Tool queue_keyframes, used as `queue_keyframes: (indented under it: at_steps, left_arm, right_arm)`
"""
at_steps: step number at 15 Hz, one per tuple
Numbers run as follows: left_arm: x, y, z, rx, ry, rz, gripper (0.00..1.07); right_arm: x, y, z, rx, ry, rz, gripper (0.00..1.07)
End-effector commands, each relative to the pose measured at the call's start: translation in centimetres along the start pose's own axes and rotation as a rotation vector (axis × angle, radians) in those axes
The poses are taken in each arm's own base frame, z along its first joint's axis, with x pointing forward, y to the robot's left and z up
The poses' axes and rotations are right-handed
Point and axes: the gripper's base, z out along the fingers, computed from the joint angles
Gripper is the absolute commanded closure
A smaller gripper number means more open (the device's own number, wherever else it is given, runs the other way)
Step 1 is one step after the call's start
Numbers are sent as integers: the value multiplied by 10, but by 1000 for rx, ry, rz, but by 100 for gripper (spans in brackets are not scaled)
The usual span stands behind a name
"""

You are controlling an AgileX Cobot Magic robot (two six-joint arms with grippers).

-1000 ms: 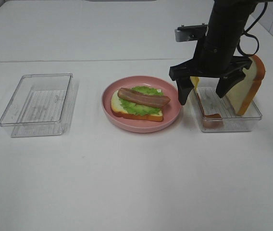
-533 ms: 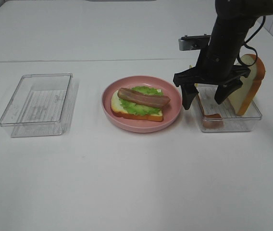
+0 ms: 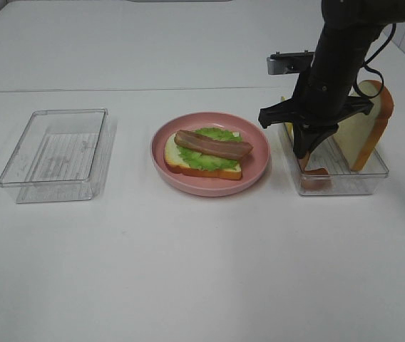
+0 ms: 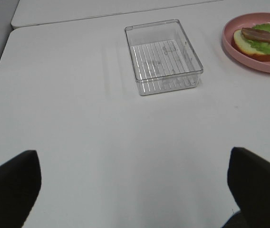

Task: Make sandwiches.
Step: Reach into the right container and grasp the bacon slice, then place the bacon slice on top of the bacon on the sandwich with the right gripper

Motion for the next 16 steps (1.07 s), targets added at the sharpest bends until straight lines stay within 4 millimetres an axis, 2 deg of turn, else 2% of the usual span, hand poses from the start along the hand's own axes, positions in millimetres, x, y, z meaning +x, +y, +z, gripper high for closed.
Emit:
queue_keyframes:
  at_steps: [1, 4, 5, 6, 9, 10, 11, 13, 14, 15, 16]
  left_arm:
    - [1, 0, -1, -2, -16, 1, 7]
    - [1, 0, -1, -2, -16, 1, 7]
    - [1, 0, -1, -2, -16, 1, 7]
    - [1, 0, -1, -2, -16, 1, 7]
    - [1, 0, -1, -2, -16, 1, 7]
    - [1, 0, -1, -2, -16, 1, 7]
    - [1, 0, -1, -2, -16, 1, 7]
    - [1, 0, -1, -2, -16, 1, 7]
    - [1, 0, -1, -2, -16, 1, 7]
    - [1, 0, -1, -2, -16, 1, 7]
    - [1, 0, -1, -2, -16, 1, 7]
  right_arm:
    - [-1, -1, 1, 0, 0, -22, 107]
    - [-1, -1, -3, 3, -6, -25, 107]
    - [0, -3, -16, 22, -21, -33, 107]
    - [1, -3, -19, 26, -24, -35, 107]
    - [6, -5, -47, 56, -46, -30, 107]
    - [12, -4, -74, 57, -88, -28, 107]
    - [13, -4, -80, 56, -99, -27, 107]
    - [19, -1, -105, 34, -131, 3, 107]
    - [18, 5, -122, 13, -147, 4, 107]
    - [17, 7, -128, 2, -160, 5, 107]
    - [13, 19, -137, -25, -189, -14, 107]
